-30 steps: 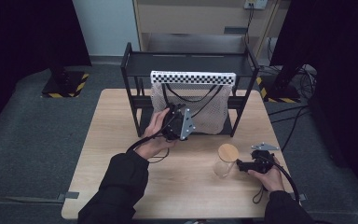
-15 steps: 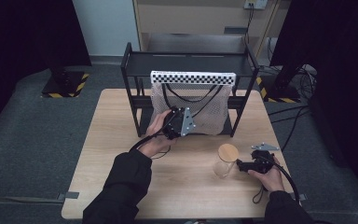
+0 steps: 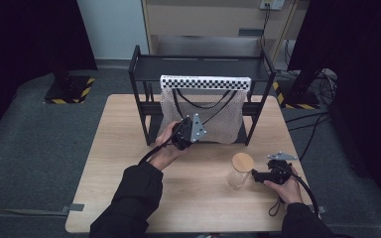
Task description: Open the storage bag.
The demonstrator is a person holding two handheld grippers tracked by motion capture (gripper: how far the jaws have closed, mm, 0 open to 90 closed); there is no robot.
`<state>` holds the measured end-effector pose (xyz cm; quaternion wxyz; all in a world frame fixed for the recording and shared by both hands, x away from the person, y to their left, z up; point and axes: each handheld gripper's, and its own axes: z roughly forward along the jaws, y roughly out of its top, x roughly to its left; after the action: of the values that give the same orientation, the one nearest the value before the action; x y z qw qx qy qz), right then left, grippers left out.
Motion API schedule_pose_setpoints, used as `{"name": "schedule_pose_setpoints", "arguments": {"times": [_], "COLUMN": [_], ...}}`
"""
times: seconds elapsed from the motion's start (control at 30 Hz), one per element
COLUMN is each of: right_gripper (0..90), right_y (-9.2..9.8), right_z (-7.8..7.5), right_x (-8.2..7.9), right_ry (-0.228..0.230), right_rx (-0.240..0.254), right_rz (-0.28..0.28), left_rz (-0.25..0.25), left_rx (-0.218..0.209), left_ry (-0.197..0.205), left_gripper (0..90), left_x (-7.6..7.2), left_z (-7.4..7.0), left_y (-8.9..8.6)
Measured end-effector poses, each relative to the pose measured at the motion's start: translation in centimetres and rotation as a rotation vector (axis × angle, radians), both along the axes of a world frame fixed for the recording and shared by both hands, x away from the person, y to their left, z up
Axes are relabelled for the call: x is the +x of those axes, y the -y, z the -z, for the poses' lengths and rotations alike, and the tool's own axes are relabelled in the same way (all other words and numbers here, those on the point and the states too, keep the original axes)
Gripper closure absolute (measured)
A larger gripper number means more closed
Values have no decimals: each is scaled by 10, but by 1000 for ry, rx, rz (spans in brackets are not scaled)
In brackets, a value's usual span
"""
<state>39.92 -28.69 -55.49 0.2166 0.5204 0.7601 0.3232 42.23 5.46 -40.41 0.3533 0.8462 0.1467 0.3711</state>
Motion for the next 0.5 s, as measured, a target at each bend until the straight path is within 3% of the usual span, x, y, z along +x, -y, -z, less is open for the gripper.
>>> {"name": "schedule_pose_setpoints", "arguments": {"times": [0.3,0.5], "right_gripper": [4,4], "right_y": [0,0], "right_z": [0,0], "right_x": [0,0], "right_ry": [0,0], "right_rx": [0,0], "right_rz": [0,0], "left_rz": [-3,17], "left_rx": [-24,-55], "left_ry": [-27,-45], "left_gripper": [883,888], "left_x": [-8,-12], "left_z": [-8,-15], "left_y": [0,-1]}}
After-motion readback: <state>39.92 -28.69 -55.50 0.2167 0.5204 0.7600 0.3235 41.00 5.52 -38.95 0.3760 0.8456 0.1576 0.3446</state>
